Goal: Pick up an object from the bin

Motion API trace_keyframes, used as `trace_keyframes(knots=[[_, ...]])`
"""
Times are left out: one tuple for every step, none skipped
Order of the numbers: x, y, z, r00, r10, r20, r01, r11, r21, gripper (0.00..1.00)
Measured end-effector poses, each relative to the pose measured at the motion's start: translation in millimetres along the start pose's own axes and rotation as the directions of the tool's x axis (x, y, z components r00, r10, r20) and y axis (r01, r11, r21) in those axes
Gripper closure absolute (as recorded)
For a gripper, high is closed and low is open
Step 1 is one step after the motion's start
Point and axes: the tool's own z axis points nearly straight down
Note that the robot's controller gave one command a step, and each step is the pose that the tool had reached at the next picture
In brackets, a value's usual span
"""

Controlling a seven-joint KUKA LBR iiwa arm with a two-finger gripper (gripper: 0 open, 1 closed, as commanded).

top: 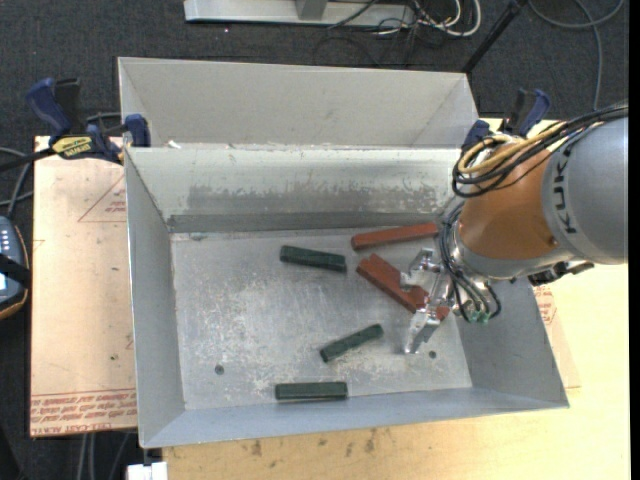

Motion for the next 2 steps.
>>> trace_keyframes(knots=[[-5.0, 0.4, -0.8, 1.0, 0.001, 0.023, -0.001, 1.0, 0.0, 1.0], [0.1, 0.0, 0.1, 1.0, 0.0, -0.001, 0.0, 1.0, 0.0, 0.0]])
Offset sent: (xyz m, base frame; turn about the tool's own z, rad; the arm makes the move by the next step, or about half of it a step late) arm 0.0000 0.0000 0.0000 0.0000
